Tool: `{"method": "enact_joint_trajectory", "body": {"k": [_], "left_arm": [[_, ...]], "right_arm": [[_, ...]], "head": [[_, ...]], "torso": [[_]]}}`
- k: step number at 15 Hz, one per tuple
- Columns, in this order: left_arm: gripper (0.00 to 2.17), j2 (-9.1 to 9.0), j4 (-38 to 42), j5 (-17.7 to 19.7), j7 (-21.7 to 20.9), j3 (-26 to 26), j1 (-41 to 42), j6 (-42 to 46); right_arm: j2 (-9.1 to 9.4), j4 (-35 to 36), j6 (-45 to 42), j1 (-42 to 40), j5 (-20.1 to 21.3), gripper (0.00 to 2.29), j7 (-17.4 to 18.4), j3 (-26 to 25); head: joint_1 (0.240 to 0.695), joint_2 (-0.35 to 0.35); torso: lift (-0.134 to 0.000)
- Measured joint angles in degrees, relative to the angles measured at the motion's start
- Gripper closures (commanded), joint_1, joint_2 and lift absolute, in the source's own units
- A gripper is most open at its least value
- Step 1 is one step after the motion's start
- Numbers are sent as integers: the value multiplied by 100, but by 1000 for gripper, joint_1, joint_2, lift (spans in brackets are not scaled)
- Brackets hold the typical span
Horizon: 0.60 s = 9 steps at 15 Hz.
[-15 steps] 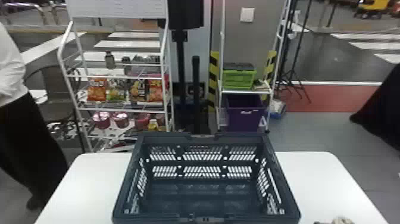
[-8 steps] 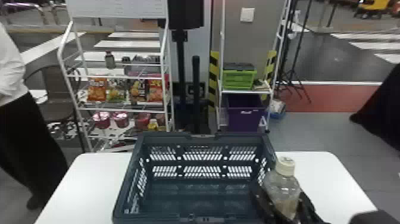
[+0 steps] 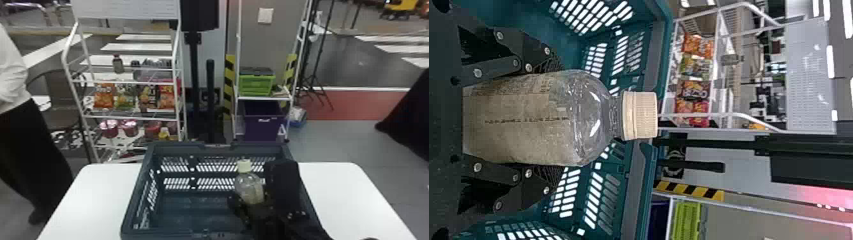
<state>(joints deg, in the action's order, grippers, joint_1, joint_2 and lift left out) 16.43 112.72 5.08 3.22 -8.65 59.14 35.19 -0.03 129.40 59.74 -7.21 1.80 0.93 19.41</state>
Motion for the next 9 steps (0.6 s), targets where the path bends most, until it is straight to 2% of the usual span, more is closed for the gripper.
{"method": "enact_joint_trajectory", "body": {"k": [5,7,9], "left_arm": [[2145,1,-36,29,-24,-30,-136,-130],[2145,3,-42,88,-24,-32,-189,-170],[2145,11,-32,142,-23,-32,-233,-224]], "right_arm": [[3,-981,1808,1192,-143,1774,72,97],[3,-1495,2050,1622,-319,1771,82,92],[3,-2009,1914,1931,-581,1767,130,88]], "head": [[499,0],[499,0],[499,0]], "torso": [[0],[0],[0]]}}
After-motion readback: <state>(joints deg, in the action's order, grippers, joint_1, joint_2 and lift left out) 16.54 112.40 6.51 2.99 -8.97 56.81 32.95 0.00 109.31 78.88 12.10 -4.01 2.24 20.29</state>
